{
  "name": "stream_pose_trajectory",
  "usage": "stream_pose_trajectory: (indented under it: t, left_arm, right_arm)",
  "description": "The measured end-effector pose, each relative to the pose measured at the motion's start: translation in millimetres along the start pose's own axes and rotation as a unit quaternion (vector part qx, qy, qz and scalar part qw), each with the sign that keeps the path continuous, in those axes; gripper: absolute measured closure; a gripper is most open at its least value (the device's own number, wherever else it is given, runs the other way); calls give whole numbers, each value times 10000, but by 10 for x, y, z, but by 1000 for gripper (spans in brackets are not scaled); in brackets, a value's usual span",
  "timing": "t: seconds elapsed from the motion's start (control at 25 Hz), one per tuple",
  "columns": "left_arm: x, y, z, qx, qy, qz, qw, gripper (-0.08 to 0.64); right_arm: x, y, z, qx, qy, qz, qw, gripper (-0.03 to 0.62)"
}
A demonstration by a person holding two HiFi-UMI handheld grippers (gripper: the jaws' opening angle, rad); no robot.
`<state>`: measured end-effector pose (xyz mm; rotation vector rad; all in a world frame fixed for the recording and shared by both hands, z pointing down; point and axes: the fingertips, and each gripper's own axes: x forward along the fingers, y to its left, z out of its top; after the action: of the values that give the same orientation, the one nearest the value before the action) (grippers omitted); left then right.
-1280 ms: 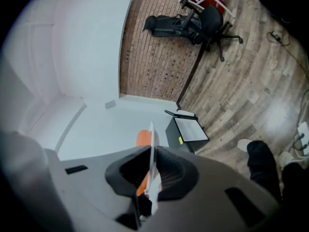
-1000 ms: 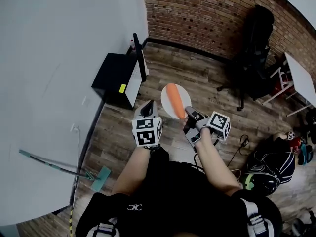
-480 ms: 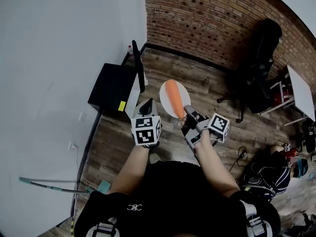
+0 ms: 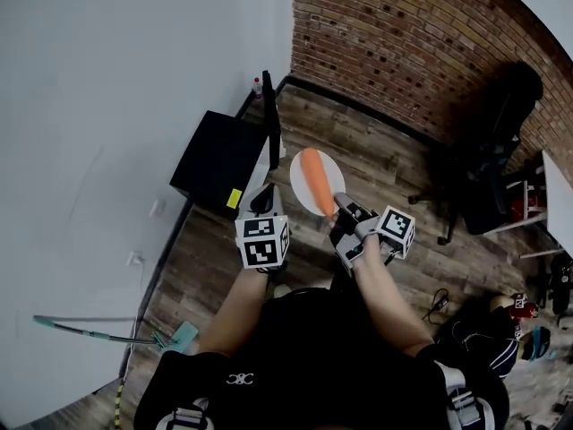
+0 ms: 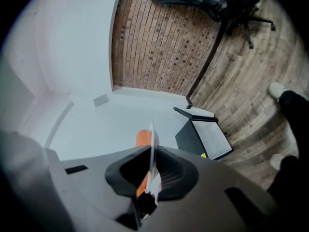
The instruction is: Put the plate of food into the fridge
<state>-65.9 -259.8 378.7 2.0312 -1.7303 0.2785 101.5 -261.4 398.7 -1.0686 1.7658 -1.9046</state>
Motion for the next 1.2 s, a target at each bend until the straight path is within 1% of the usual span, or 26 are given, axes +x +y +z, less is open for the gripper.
stream_pose_trajectory:
  t: [0.12, 0.24, 0.36, 0.48, 0.6, 0.72, 0.8, 0.88, 0.96, 1.04, 1.2]
  left_arm:
    - [116, 211, 30, -160, -11, 395, 9991, 561]
    - [288, 369, 20, -338, -8, 823, 9960, 561]
    - [528, 447, 12, -583, 49, 1249, 9904, 561]
    - [766, 401, 86, -778, 93, 1598, 9840, 561]
    - [963, 330, 37, -1082, 91, 1879, 9762, 561]
    - [1158, 268, -99, -1548, 2, 2186, 9634, 561]
    - [1276, 222, -198, -1651, 33, 2376, 9572, 561]
    - [1348, 194, -336, -1661, 204, 2497, 9537, 561]
    - [1406, 176, -501, -1743, 373, 2536, 9507, 561]
    - [1477, 171, -681, -1814, 499, 2550, 9485, 561]
    - [1749, 306, -1036, -1756, 694, 2612, 9466, 561]
  right_arm:
    - [339, 17, 106, 10, 351, -16, 9994, 551]
    - [695, 15, 285, -80, 757, -10, 9971, 551]
    - [1020, -7, 520, -322, 1194, -64, 9923, 551]
    - [1326, 36, 822, -520, 1570, 67, 9862, 549]
    - [1521, -4, 1077, -700, 1888, 73, 9795, 549]
    - [1716, -152, 1304, -794, 2266, 37, 9707, 549]
    - [1839, -295, 1425, -866, 2496, -78, 9644, 549]
    - [1931, -453, 1452, -839, 2685, -218, 9594, 549]
    - [1995, -612, 1429, -827, 2838, -320, 9548, 549]
    - [2049, -801, 1396, -873, 2979, -340, 9500, 549]
    - [2290, -1292, 1354, -815, 3171, -338, 9443, 549]
